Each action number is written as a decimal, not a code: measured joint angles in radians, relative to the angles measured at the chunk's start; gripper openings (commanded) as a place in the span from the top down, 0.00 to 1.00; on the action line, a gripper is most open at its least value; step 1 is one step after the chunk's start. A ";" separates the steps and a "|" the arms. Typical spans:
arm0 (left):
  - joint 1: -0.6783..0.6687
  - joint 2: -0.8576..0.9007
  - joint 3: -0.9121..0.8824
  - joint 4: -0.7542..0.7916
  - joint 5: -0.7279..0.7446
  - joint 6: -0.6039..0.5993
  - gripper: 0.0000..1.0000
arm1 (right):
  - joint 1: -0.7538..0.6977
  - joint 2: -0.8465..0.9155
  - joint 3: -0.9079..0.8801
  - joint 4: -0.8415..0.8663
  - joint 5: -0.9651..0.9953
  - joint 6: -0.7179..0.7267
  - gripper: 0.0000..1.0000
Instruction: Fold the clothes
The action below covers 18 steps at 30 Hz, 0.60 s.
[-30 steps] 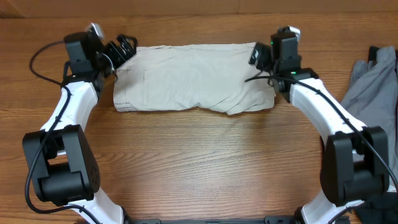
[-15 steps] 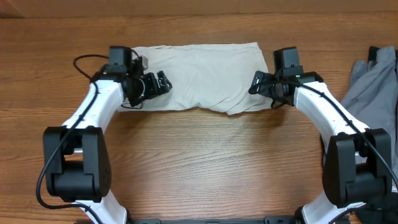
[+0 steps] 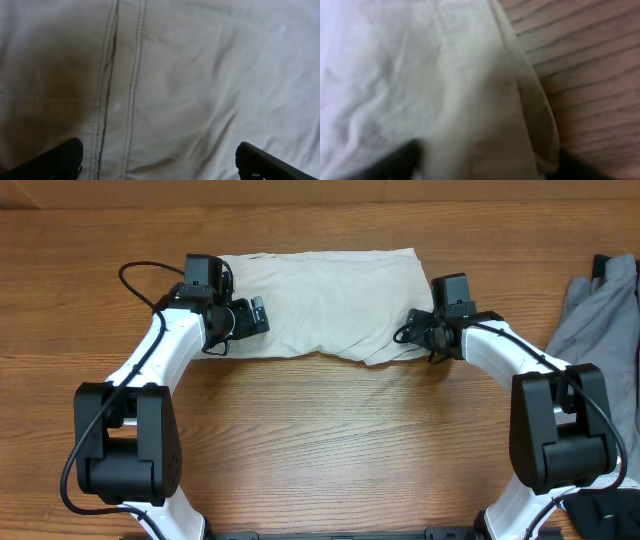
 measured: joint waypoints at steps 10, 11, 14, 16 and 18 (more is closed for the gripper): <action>-0.006 0.091 0.010 -0.018 -0.054 0.008 0.03 | 0.000 -0.023 0.013 -0.245 0.075 0.096 0.96; -0.009 0.093 0.016 -0.032 -0.055 0.011 0.03 | 0.000 -0.029 0.013 -0.279 0.087 0.121 0.96; -0.023 0.101 0.034 -0.093 -0.063 0.008 0.02 | -0.002 -0.044 0.012 -0.349 0.113 0.181 0.96; -0.032 0.101 0.042 -0.138 -0.071 -0.009 0.03 | -0.008 -0.053 0.011 -0.368 0.120 0.204 0.96; -0.038 0.101 0.045 -0.174 -0.074 -0.016 0.03 | -0.016 -0.061 0.011 -0.375 0.121 0.218 0.96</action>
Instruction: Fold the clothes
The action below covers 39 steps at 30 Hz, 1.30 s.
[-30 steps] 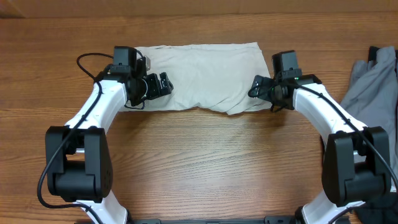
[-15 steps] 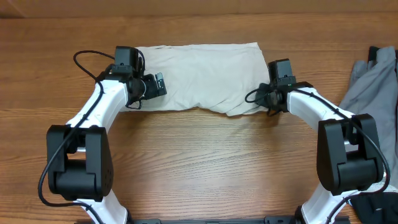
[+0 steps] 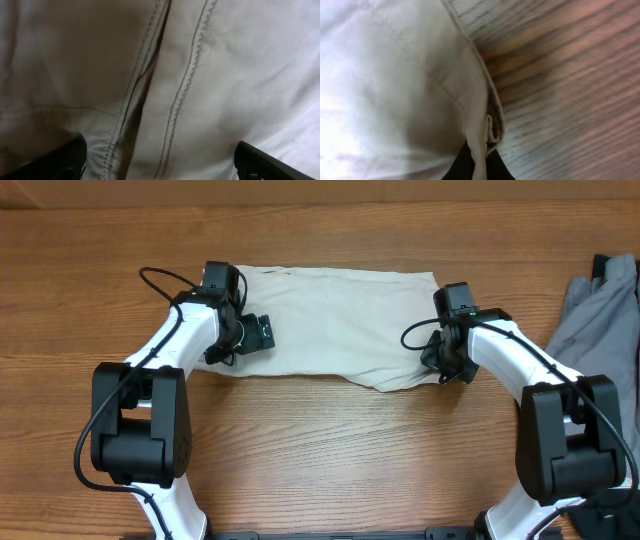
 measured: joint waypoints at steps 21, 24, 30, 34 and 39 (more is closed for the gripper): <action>0.100 -0.272 -0.032 -0.126 -0.093 -0.018 0.00 | -0.068 -0.118 0.212 -0.090 0.137 -0.052 0.39; 0.146 -0.282 -0.032 -0.124 -0.100 -0.018 0.00 | -0.067 -0.160 0.243 -0.088 0.050 -0.124 0.39; 0.210 -0.216 -0.032 -0.097 -0.100 -0.010 0.00 | -0.066 -0.166 0.246 -0.133 -0.125 -0.225 0.39; 0.227 -0.136 -0.032 -0.038 -0.048 0.030 0.00 | -0.050 -0.166 0.246 -0.137 -0.211 -0.270 0.38; 0.227 -0.032 -0.032 0.050 0.072 0.092 0.00 | -0.007 -0.166 0.246 -0.148 -0.262 -0.294 0.38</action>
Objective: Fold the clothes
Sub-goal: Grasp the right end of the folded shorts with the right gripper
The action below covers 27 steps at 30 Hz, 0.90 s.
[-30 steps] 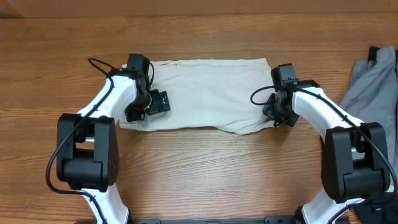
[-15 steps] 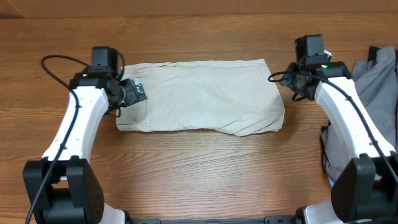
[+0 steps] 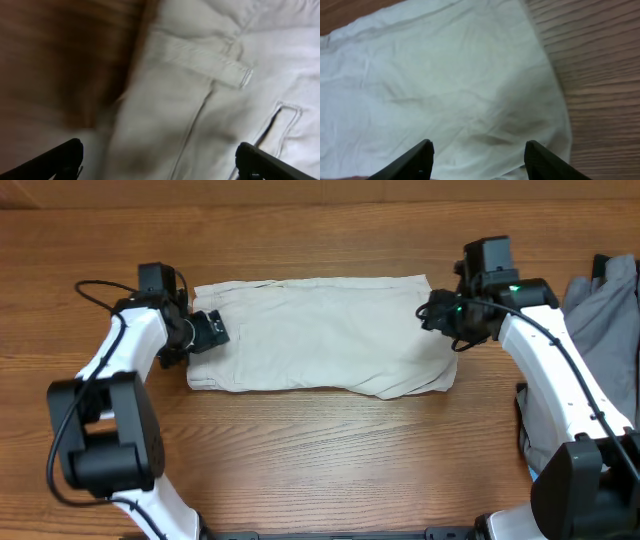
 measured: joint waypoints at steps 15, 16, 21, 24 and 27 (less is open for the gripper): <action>0.013 0.060 0.013 0.036 0.141 0.082 0.88 | 0.078 0.001 0.000 0.000 -0.035 -0.021 0.39; 0.013 0.060 0.014 0.030 0.150 0.085 0.92 | 0.090 0.003 0.000 0.004 -0.039 -0.021 0.40; 0.013 0.060 0.035 -0.082 0.168 0.089 0.96 | 0.145 0.053 0.000 0.023 -0.061 -0.026 0.46; 0.013 0.060 0.055 -0.187 0.171 0.088 0.96 | 0.177 0.101 0.000 0.048 -0.087 -0.028 0.47; 0.013 0.059 0.088 -0.309 0.167 0.088 0.96 | 0.212 0.139 0.000 0.071 -0.110 -0.027 0.49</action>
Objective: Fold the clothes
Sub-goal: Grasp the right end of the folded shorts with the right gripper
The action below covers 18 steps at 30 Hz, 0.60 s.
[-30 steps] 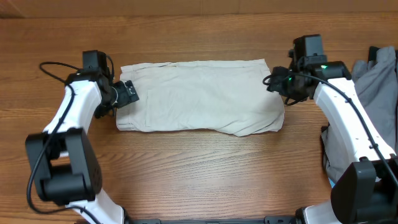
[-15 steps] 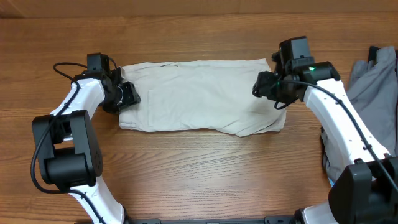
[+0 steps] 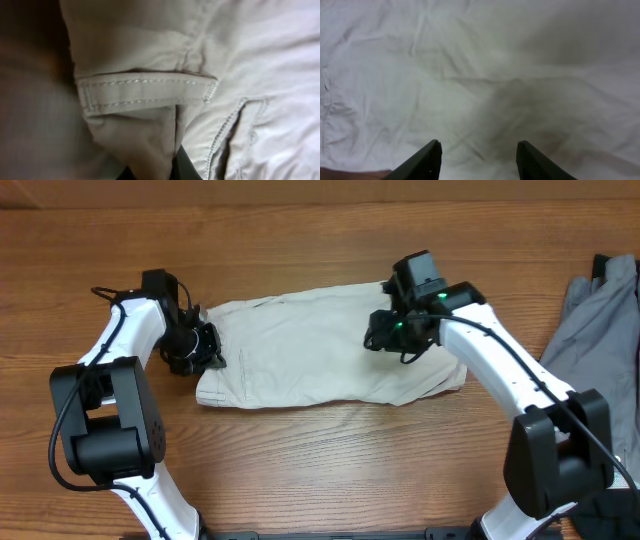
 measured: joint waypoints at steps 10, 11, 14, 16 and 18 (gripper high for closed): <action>0.000 -0.128 0.091 -0.174 -0.011 0.000 0.96 | 0.113 0.073 -0.001 0.068 -0.060 -0.001 0.55; 0.000 -0.143 0.093 -0.184 -0.011 0.000 0.96 | 0.122 0.086 -0.002 0.073 -0.071 0.000 0.55; 0.000 -0.167 0.094 -0.216 -0.011 0.000 0.96 | 0.151 0.130 -0.004 0.082 -0.100 0.000 0.55; 0.000 -0.175 0.094 -0.229 -0.012 0.000 0.96 | 0.176 0.169 -0.005 0.097 -0.129 0.000 0.55; 0.000 -0.187 0.094 -0.238 -0.011 0.000 0.96 | 0.205 0.209 -0.007 0.117 -0.163 -0.001 0.56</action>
